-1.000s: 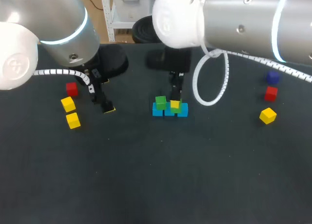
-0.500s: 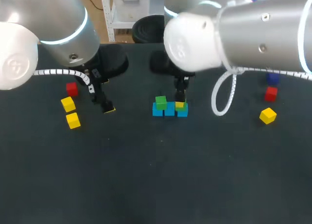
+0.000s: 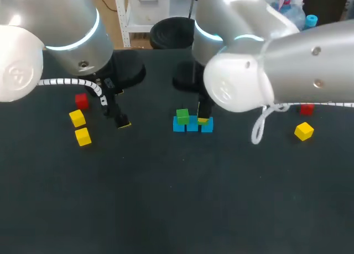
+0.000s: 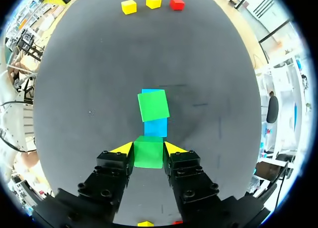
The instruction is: Place the blue cubes, place green cubes on the blue cubes, place the yellow cubes on the green cubes, then place the red cubes on the yellow cubes, and place purple cube on the red cubes.
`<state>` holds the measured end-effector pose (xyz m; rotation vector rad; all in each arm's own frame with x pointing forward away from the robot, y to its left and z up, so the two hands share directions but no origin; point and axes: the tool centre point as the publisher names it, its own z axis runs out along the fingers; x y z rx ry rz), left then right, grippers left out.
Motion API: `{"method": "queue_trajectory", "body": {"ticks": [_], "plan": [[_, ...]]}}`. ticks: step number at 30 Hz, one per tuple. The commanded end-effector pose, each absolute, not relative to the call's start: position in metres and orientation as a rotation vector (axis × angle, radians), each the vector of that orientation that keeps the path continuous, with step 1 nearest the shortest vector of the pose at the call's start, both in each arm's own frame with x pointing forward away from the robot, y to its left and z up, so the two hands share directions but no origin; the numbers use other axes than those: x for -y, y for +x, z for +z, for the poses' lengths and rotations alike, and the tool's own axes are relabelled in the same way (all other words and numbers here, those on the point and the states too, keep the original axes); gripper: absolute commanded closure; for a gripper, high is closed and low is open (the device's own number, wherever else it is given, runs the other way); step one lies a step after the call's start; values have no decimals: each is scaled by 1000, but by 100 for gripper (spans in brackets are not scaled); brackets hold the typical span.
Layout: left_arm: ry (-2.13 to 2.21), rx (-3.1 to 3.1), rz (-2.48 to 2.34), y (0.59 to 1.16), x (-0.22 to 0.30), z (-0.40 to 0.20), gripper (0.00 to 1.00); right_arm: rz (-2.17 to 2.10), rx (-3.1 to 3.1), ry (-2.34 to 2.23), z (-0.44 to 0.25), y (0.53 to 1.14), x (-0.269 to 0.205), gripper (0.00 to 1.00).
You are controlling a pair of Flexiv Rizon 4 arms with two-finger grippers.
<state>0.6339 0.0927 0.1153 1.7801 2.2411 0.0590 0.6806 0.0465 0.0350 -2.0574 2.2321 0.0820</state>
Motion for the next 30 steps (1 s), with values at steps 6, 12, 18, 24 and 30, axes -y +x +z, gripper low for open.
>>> {"method": "queue_trajectory", "body": {"ticks": [6,12,18,24,30], "plan": [[1781,-2241,59,634,-93,115,0,39,-2156,-2028,42,674,-41,100],[1781,-2241,59,634,-93,115,0,100,-2096,-2084,42,678,-46,100],[1781,-2241,59,634,-93,115,0,259,-1968,-2203,52,682,-50,100],[1781,-2241,59,634,-93,115,0,342,-1979,-2232,76,679,-40,100],[1781,-2241,59,634,-93,115,0,361,-2011,-2297,82,675,-43,100]]}}
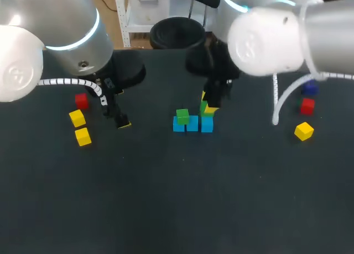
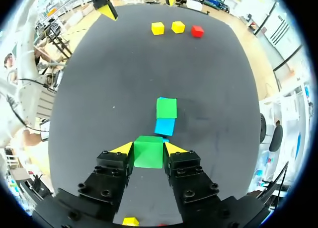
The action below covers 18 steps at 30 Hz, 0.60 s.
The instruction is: Place the blue cubes, place green cubes on the blue cubes, place the yellow cubes on the green cubes, then place the red cubes on the yellow cubes, and place purple cube on the red cubes.
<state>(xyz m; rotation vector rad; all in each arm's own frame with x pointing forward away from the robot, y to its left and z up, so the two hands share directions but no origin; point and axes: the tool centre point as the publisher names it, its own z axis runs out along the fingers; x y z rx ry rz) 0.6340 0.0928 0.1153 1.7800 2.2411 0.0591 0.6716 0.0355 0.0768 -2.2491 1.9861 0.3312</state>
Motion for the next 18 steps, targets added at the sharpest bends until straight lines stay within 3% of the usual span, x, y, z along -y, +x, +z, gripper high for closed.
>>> {"method": "queue_trajectory", "body": {"ticks": [1,18], "plan": [[1781,-2241,59,634,-93,115,0,353,-2015,-2305,82,674,-45,100],[1781,-2241,59,634,-93,115,0,347,-2143,-2344,70,669,-44,100]]}}
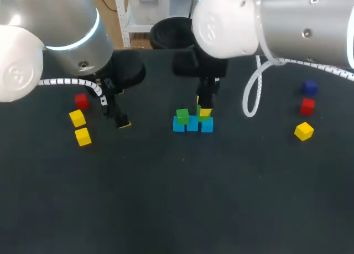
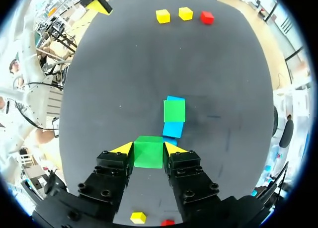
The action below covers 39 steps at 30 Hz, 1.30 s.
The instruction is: Place the blue cubes, place green cubes on the blue cubes, place the yellow cubes on the green cubes, then place the red cubes on the yellow cubes, and place purple cube on the red cubes.
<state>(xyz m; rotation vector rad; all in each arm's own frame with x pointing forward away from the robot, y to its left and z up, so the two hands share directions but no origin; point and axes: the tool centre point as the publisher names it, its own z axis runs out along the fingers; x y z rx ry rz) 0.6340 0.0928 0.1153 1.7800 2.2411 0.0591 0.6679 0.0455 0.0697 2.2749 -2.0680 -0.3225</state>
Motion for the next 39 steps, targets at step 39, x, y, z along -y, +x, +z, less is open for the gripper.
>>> {"method": "queue_trajectory", "body": {"ticks": [39], "plan": [[1781,-2241,59,634,-93,115,0,-348,2148,2169,45,674,-47,100]]}}
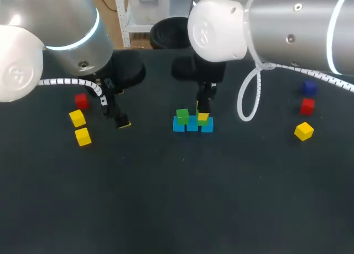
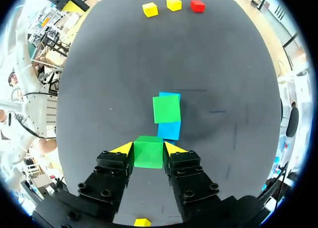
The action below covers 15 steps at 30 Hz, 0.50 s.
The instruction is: Place the blue cubes, place green cubes on the blue cubes, place the yellow cubes on the green cubes, then place the red cubes on the yellow cubes, and place purple cube on the red cubes.
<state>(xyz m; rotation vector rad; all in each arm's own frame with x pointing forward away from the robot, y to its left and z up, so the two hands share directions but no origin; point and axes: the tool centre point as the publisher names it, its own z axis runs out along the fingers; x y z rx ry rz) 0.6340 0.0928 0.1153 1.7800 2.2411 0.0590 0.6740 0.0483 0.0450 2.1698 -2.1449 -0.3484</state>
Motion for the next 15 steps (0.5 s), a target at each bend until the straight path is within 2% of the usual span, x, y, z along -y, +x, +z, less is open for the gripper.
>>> {"method": "queue_trajectory", "body": {"ticks": [1,15], "plan": [[1781,-2241,59,634,-93,115,0,-348,2148,2168,45,674,-47,100],[1781,-2241,59,634,-93,115,0,-348,2146,2172,40,683,-48,100]]}}
